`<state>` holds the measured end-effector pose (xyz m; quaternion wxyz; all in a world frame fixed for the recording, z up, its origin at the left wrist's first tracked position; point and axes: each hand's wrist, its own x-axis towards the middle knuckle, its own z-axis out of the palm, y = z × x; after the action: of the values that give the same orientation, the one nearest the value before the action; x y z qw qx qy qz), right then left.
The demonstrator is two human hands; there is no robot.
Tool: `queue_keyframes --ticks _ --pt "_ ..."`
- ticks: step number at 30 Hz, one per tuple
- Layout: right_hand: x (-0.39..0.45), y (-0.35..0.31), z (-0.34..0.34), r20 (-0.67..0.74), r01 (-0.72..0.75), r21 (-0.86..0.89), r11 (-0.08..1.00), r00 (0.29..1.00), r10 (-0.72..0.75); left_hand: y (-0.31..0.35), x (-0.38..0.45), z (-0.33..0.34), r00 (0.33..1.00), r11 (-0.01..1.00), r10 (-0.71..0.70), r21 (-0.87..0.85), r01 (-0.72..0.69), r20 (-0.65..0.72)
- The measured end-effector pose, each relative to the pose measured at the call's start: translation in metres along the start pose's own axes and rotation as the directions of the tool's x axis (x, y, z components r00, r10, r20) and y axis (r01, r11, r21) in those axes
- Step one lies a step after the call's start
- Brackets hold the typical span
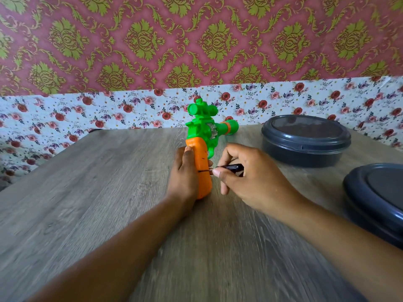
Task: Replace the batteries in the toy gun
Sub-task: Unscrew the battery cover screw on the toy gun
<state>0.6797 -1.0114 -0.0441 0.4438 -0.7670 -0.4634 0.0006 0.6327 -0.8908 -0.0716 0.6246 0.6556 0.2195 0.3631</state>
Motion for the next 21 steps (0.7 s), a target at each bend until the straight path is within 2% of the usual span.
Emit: queue_keyframes --ticks 3,5,9,10,15,18,21 --pt "0.001 0.003 0.002 -0.016 0.019 0.084 0.996 1.000 -0.018 0.003 -0.002 0.002 1.000 1.000 0.013 -0.015 -0.013 -0.001" --pt "0.001 0.009 0.004 -0.034 0.037 0.058 0.998 0.999 -0.035 0.005 -0.003 0.003 1.000 1.000 0.019 -0.024 -0.019 -0.006" --pt "-0.002 0.014 0.004 -0.016 0.087 -0.298 0.951 0.995 -0.096 0.002 -0.001 0.000 1.000 0.999 0.022 -0.023 -0.022 -0.021" --pt "-0.003 0.013 0.004 -0.022 0.108 -0.326 0.939 0.992 -0.121 0.001 -0.001 0.000 1.000 1.000 0.021 -0.016 -0.021 -0.024" --pt "0.000 0.014 0.006 -0.046 0.116 -0.252 0.961 0.990 -0.131 0.003 -0.002 0.001 1.000 1.000 0.014 -0.021 -0.014 -0.014" --pt "0.001 0.012 0.003 -0.050 0.101 -0.109 0.989 0.993 -0.107 0.004 -0.003 0.001 1.000 1.000 0.009 -0.022 -0.009 -0.002" --pt "0.001 0.009 0.003 -0.036 0.146 -0.005 0.989 0.989 -0.146 0.004 -0.003 0.002 0.999 0.998 0.039 0.042 -0.038 -0.030"
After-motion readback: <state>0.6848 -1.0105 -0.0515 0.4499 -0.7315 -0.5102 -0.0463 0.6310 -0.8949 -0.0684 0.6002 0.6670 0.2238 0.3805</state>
